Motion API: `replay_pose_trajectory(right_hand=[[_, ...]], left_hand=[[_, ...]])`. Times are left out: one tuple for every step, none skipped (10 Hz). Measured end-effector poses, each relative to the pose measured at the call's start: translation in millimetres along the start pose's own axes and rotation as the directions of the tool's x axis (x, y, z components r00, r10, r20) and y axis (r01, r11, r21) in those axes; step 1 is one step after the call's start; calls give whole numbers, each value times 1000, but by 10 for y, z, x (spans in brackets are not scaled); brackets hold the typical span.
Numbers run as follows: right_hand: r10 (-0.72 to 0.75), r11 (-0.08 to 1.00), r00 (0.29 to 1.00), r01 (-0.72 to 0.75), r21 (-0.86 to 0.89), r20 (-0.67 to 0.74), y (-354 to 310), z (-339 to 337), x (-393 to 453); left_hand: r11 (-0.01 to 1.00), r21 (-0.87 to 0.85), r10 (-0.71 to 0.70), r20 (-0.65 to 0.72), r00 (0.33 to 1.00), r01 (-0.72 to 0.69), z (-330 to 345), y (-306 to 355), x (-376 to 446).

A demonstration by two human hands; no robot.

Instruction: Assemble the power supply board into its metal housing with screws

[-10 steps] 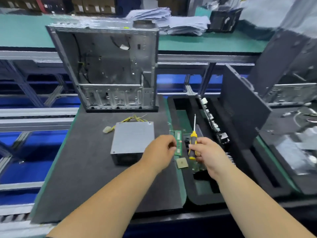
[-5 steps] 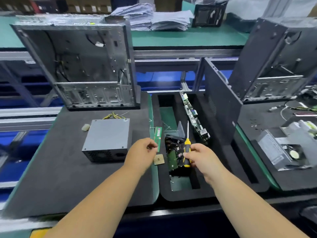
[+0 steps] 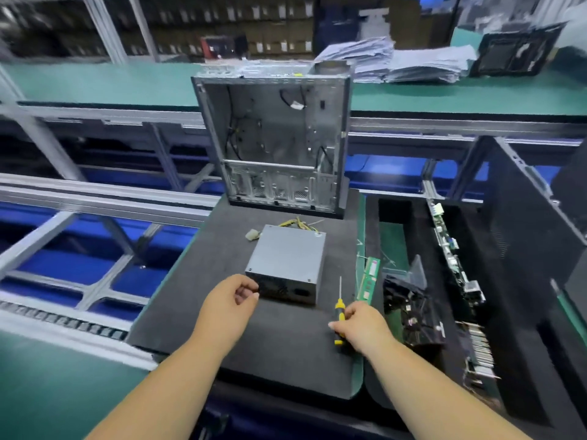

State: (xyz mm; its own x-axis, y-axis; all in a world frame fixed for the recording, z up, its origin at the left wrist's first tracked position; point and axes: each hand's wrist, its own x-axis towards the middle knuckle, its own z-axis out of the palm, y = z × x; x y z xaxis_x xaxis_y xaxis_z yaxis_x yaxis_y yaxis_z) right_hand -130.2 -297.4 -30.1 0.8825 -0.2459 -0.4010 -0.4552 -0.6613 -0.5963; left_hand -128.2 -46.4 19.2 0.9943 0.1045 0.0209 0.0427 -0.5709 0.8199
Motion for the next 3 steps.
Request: replay_pose_trajectory(right_hand=[[70, 989, 998, -68, 128, -8, -95, 120, -45], [64, 992, 997, -60, 107, -36, -124, 168, -82], [61, 996, 993, -54, 77, -104, -181, 164, -106]], left_hand=[[999, -53, -13, -1, 1000, 13, -167, -53, 86], [997, -77, -3, 33, 999, 5, -249, -61, 220], [996, -92, -5, 85, 996, 12, -317, -46, 286]])
